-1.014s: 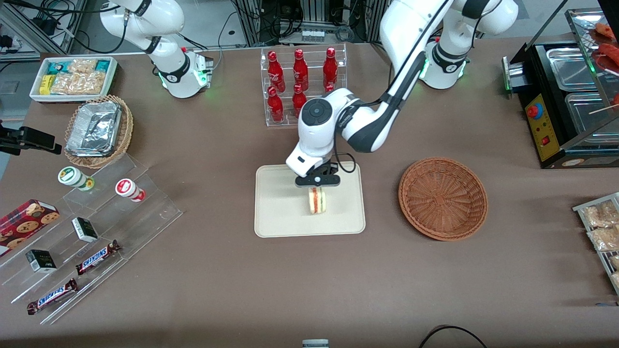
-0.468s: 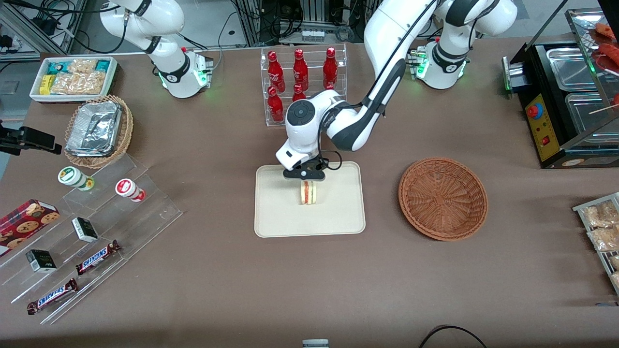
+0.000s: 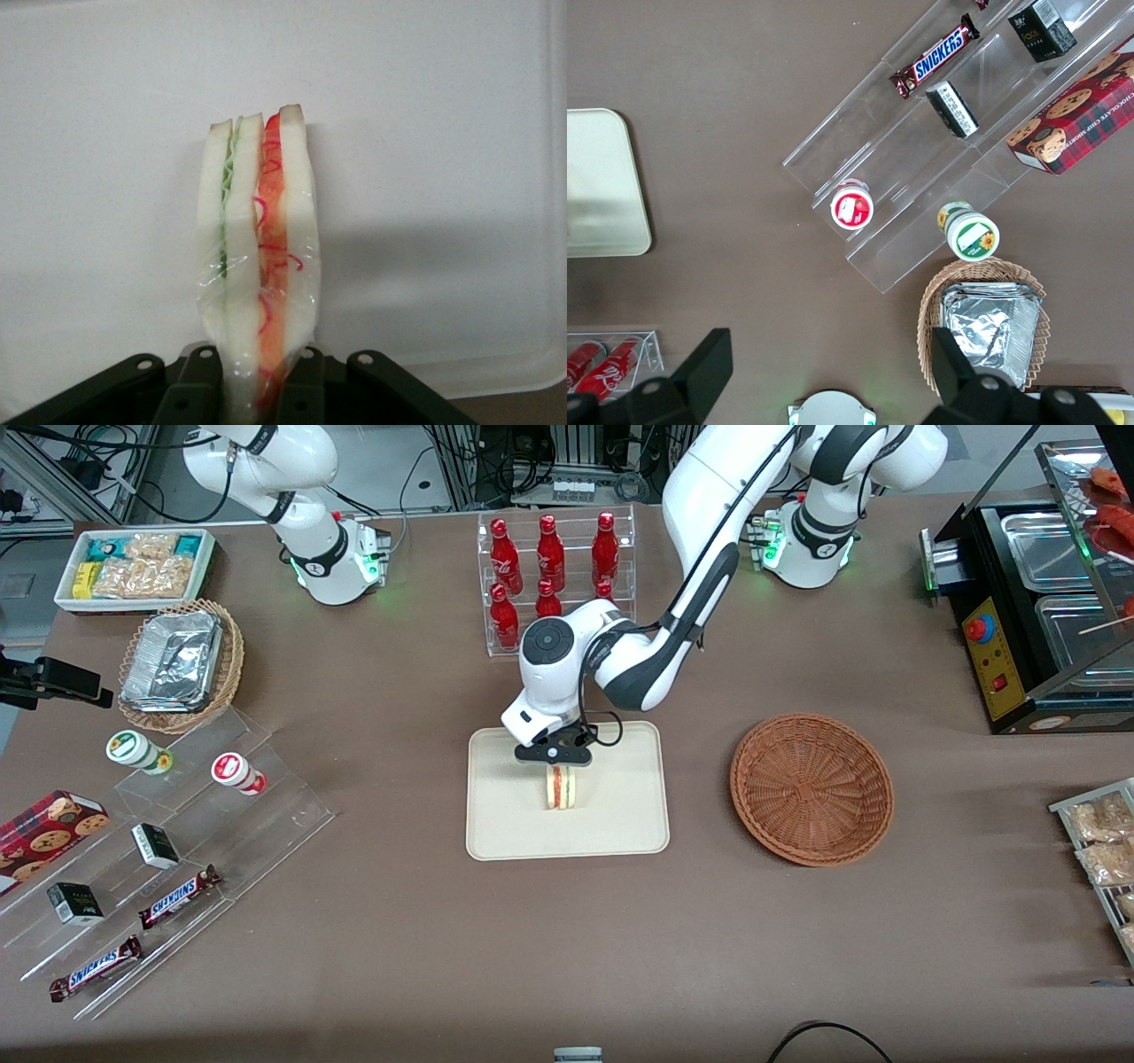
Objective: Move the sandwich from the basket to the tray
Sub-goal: 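Lower the sandwich onto the tray and open the left gripper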
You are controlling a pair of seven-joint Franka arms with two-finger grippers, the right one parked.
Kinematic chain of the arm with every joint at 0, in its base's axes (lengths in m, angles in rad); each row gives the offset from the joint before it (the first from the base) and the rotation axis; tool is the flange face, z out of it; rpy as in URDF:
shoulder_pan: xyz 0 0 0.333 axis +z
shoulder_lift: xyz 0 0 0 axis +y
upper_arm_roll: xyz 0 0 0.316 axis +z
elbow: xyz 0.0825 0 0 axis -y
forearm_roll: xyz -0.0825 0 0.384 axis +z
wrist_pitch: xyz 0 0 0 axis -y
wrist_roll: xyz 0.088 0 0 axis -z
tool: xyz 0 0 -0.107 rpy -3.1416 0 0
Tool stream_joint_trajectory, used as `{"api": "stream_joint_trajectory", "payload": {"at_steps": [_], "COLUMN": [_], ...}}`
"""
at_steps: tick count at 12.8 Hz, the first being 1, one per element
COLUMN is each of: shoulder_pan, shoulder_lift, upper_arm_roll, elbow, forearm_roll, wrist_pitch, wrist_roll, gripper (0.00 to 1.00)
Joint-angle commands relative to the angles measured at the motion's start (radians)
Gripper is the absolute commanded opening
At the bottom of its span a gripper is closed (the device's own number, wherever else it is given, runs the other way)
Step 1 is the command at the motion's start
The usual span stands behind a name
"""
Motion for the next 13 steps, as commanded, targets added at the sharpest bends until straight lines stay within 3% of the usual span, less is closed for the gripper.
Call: {"api": "stream_joint_trajectory", "payload": {"at_steps": [1,2,3,4,5,13], "shoulder_pan": [-0.003,-0.001,-0.001,-0.001,0.000,0.032], "shoulder_lift": [0.033,0.042,0.047,0.047,0.044,-0.099], "upper_arm_roll": [0.009,0.008,0.009,0.009,0.009,0.012], "elbow": [0.039,0.041,0.041,0.039,0.041,0.044], "forearm_roll": [0.004,0.004,0.004,0.004,0.004,-0.015], "wrist_pitch": [-0.003,-0.003,-0.003,-0.002,-0.002,-0.092], "wrist_roll": [0.007,0.007,0.004,0.003,0.006,-0.010], "gripper": [0.00,0.00,0.21,0.75,0.99,1.00]}}
